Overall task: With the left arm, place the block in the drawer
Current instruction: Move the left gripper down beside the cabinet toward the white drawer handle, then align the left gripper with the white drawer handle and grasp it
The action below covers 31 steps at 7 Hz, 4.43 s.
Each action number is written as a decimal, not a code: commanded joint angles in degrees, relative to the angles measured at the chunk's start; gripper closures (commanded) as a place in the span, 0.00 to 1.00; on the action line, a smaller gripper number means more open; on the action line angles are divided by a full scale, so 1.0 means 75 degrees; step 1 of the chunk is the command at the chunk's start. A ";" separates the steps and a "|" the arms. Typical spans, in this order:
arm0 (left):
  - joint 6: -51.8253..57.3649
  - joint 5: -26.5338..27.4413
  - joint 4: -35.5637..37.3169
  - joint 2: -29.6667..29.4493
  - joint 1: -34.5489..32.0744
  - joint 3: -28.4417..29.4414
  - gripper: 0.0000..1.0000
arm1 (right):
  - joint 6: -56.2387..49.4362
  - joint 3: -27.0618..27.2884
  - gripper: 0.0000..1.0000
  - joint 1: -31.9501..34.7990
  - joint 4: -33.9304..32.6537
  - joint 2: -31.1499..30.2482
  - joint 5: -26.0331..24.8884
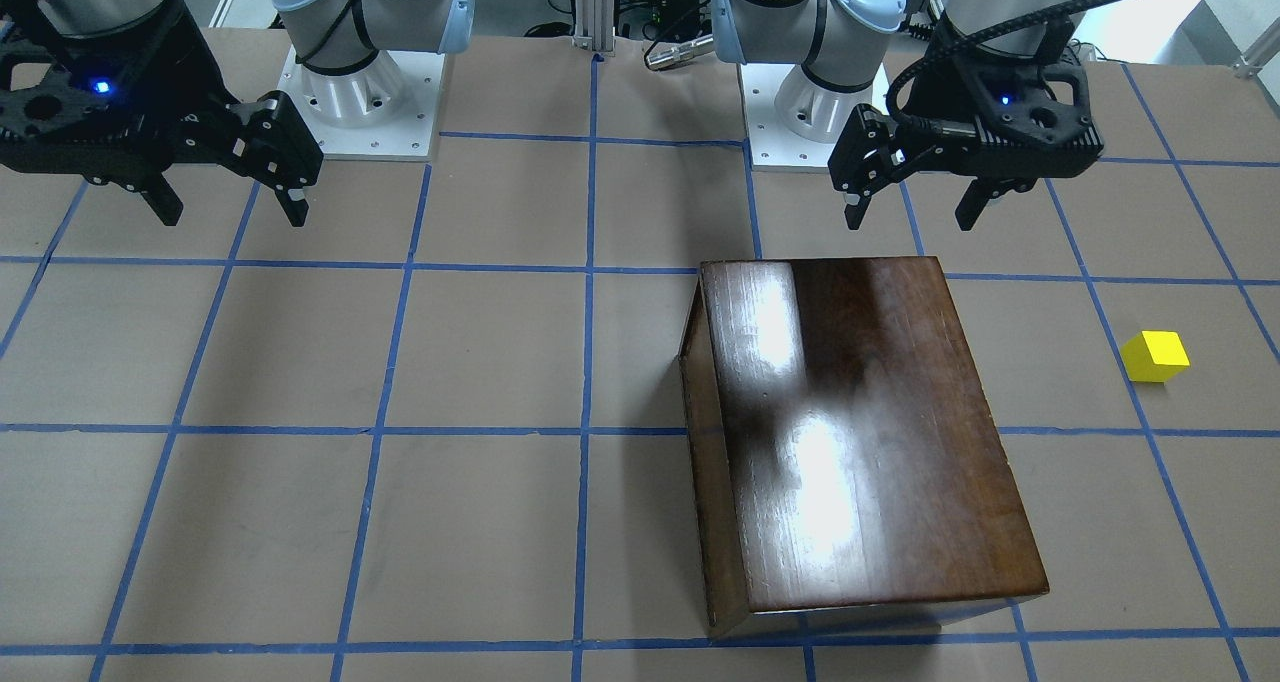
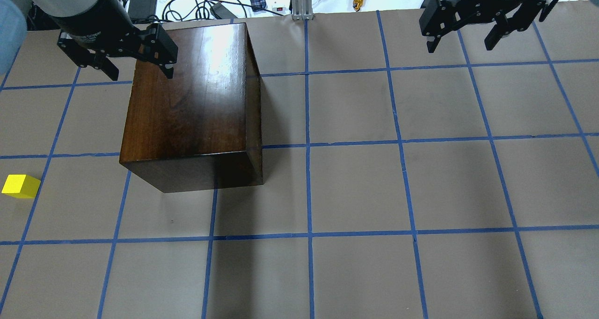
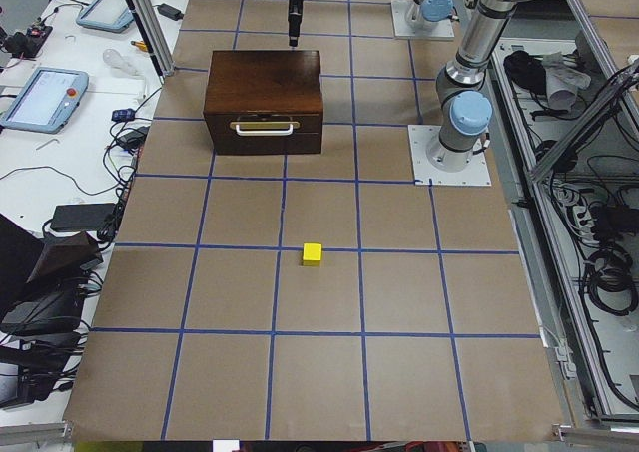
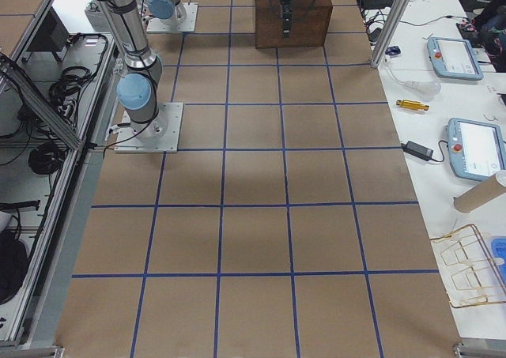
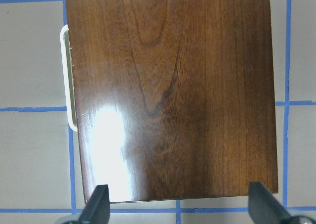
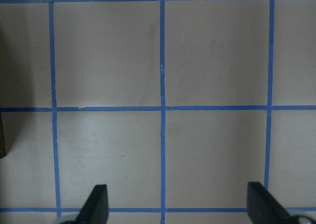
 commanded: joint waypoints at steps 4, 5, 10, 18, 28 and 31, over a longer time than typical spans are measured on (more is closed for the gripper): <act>-0.0009 -0.0045 -0.0089 -0.0207 0.0311 0.0083 0.00 | 0.0000 0.0000 0.00 0.0000 0.0000 0.0007 0.0001; 0.0072 -0.0567 -0.0135 -0.0289 0.0940 0.0071 0.00 | 0.0000 0.0000 0.00 -0.0012 0.0000 -0.0004 0.0001; 0.2146 -0.0866 -0.0113 -0.0967 0.3122 -0.0384 0.00 | 0.0000 0.0000 0.00 0.0000 0.0000 0.0007 -0.0010; 0.2968 -0.1906 0.1658 -0.2352 0.3325 -0.0819 0.00 | 0.0000 0.0000 0.00 -0.0012 0.0000 0.0007 0.0001; 0.2874 -0.2143 0.1985 -0.2809 0.3232 -0.0878 0.00 | 0.0000 0.0000 0.00 -0.0012 0.0000 -0.0004 -0.0010; 0.2956 -0.2143 0.2161 -0.2915 0.3231 -0.0878 0.00 | 0.0000 0.0000 0.00 0.0000 0.0000 0.0007 -0.0010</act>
